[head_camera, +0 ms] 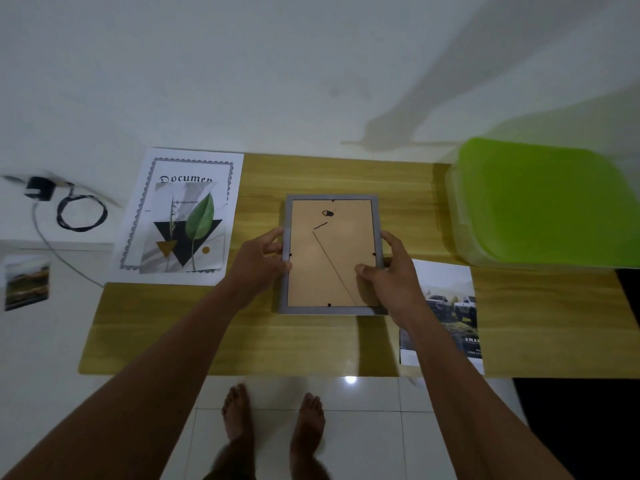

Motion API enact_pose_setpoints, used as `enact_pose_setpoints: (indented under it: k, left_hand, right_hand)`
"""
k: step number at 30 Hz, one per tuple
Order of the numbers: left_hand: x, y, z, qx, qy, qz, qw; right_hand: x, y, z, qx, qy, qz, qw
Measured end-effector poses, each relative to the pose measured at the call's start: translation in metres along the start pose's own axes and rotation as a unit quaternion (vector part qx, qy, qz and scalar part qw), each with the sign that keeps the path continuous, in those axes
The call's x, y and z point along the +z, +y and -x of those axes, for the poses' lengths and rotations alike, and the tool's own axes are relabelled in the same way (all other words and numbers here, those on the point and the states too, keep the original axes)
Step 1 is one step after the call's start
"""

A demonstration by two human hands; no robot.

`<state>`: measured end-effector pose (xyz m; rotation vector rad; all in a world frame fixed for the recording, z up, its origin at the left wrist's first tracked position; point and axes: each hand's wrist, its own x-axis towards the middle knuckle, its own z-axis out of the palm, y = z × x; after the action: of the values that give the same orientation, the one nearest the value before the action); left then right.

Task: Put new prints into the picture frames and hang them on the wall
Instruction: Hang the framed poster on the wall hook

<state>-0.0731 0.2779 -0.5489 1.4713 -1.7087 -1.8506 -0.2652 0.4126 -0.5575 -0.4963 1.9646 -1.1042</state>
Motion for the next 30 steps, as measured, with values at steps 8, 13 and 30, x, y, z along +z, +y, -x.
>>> enact_pose_setpoints:
  k: [8, 13, 30]
  left_hand:
    - [-0.012, 0.045, 0.032, 0.023, -0.042, 0.122, 0.991]
    - [-0.027, 0.07, 0.053, 0.049, -0.09, 0.134, 0.986]
    - [0.012, 0.127, 0.143, 0.261, -0.113, -0.048, 0.958]
  right_hand:
    - [-0.013, -0.047, 0.019, -0.025, -0.004, -0.124, 0.992]
    - [-0.011, -0.082, 0.04, -0.059, 0.004, -0.061, 0.996]
    - [0.002, -0.188, 0.114, -0.194, 0.044, 0.002, 0.98]
